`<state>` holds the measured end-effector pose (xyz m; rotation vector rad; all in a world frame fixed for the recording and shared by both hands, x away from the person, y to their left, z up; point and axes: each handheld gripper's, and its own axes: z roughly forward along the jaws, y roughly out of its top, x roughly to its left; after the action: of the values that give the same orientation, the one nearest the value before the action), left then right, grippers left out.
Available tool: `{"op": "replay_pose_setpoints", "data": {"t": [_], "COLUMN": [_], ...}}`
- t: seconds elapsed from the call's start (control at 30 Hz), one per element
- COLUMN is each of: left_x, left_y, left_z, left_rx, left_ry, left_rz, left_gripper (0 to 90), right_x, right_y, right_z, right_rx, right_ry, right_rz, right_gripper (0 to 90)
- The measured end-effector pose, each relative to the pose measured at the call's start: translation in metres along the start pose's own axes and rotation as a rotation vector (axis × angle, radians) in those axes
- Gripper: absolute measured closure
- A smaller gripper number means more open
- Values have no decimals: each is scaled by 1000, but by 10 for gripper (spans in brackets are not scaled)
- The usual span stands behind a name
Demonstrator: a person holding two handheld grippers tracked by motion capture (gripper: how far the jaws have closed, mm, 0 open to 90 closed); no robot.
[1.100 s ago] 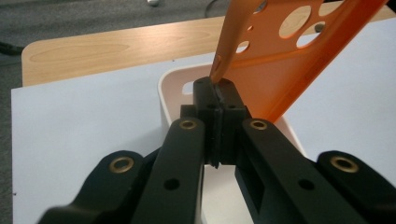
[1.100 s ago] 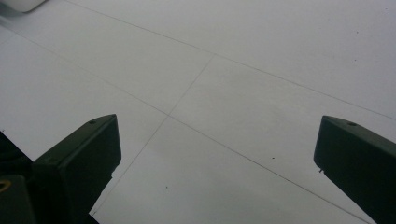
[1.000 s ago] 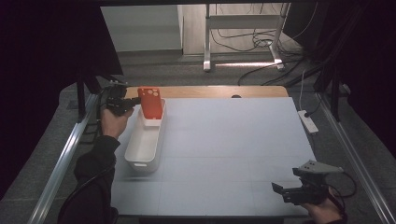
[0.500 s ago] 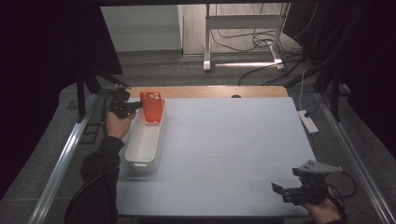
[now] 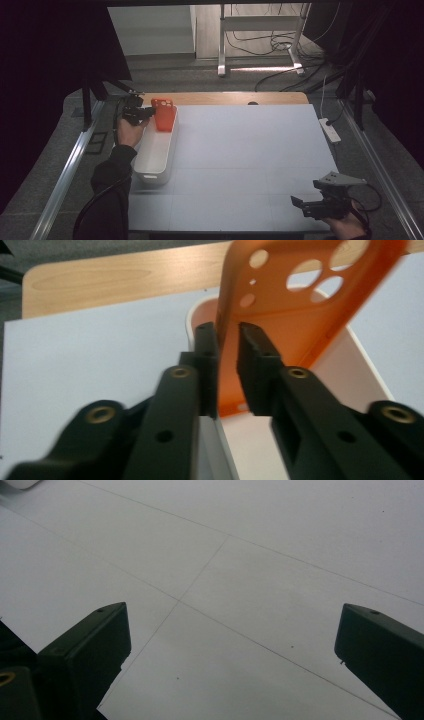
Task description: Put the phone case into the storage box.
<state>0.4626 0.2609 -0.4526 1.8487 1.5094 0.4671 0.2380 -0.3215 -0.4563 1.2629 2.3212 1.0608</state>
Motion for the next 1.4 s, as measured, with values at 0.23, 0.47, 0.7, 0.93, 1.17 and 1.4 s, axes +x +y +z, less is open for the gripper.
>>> {"op": "replay_pose_setpoints", "data": {"t": [0.23,0.47,0.7,0.93,1.17,1.4], "left_x": [-1,-6,-7,-7,-7,-9], "left_y": [0,-1,-1,-1,-3,-5], "left_z": [-1,-1,-2,-6,-10,-17], "left_rx": [-13,-13,-12,-16,-21,-33], "left_ry": [-9,-31,-53,-74,-100,-145], "left_rz": [19,32,37,36,43,47], "left_gripper": [664,548,445,356,250,167], "right_x": [0,0,0,0,0,0], "right_y": [0,0,0,0,0,0], "right_z": [0,0,0,0,0,0], "right_rx": [4,4,3,5,5,5], "right_ry": [-1,5,6,5,6,4], "right_rz": [-3,-5,-5,-5,-5,-4], "right_gripper": [19,19,19,18,18,18]}}
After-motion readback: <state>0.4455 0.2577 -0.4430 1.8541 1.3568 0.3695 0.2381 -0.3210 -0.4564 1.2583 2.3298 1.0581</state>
